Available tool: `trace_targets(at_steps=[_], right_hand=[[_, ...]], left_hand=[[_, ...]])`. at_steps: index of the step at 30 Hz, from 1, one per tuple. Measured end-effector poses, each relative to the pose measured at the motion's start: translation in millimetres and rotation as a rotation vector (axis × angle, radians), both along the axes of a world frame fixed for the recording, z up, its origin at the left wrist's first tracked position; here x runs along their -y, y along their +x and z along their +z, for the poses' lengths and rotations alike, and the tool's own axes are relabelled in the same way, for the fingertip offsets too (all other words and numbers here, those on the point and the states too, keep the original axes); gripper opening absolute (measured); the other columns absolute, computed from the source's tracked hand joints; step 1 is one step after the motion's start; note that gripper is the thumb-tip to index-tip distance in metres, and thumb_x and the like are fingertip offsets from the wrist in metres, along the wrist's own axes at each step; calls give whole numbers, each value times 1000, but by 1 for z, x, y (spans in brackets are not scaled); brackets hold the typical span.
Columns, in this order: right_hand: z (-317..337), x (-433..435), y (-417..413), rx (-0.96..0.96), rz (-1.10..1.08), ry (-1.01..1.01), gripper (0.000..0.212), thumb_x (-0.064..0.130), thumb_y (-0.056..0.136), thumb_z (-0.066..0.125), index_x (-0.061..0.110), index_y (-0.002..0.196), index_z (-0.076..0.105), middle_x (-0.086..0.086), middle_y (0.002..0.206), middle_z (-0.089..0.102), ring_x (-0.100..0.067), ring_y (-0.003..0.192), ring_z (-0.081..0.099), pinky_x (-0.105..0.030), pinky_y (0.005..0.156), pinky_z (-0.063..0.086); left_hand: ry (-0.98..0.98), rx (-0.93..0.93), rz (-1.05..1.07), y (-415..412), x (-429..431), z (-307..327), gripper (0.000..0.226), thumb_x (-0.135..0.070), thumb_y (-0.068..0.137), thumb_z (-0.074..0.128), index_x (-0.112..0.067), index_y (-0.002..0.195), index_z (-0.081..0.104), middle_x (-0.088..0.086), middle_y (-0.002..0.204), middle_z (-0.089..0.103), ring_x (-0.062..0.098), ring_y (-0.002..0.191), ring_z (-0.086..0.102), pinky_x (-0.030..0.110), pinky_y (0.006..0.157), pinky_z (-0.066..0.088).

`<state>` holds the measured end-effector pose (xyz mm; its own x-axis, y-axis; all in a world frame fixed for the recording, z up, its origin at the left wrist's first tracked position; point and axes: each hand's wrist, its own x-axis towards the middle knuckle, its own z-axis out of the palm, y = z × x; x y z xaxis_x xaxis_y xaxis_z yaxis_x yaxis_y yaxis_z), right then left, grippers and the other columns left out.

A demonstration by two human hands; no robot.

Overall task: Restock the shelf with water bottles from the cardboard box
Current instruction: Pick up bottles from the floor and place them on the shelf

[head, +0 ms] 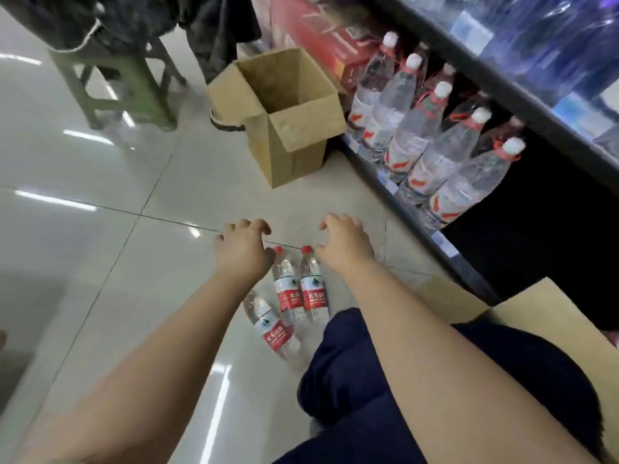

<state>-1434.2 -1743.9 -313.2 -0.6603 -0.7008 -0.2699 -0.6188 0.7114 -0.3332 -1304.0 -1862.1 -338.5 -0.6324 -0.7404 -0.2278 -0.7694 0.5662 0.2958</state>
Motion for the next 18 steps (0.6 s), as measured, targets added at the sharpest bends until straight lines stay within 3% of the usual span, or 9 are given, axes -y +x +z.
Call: trace_targets(at_steps=[6,12,15,18], right_hand=[[-101,17,23,119,-11,157,37,14,88,58,17,124,52,-6,127,55,-31,121,44,-38,93,42],[-167,2,53,210,31,251,40,25,87,65,20,124,53,-5,128,54,-29,125,41,-43,102,41],[-188,-11,55,244,34,250,37,27,87,66,20,122,54,-3,124,56,-26,122,43,-42,100,42],[-202,-16,53,264,62,255,34,26,87,64,21,120,55,-2,125,56,-26,121,43,-40,99,43]], left_hand=[[178,95,213,33,-1,-101,41,-31,80,63,-25,120,57,7,122,56,31,114,50,41,93,39],[468,116,510,53,-29,-190,52,-33,78,64,-24,127,51,8,119,51,33,111,53,41,90,45],[589,80,638,58,-46,-222,69,-29,74,73,-19,134,40,11,124,46,34,113,52,42,90,47],[727,-71,827,58,-64,-247,90,-27,68,76,-25,141,23,12,127,46,33,110,55,48,91,51]])
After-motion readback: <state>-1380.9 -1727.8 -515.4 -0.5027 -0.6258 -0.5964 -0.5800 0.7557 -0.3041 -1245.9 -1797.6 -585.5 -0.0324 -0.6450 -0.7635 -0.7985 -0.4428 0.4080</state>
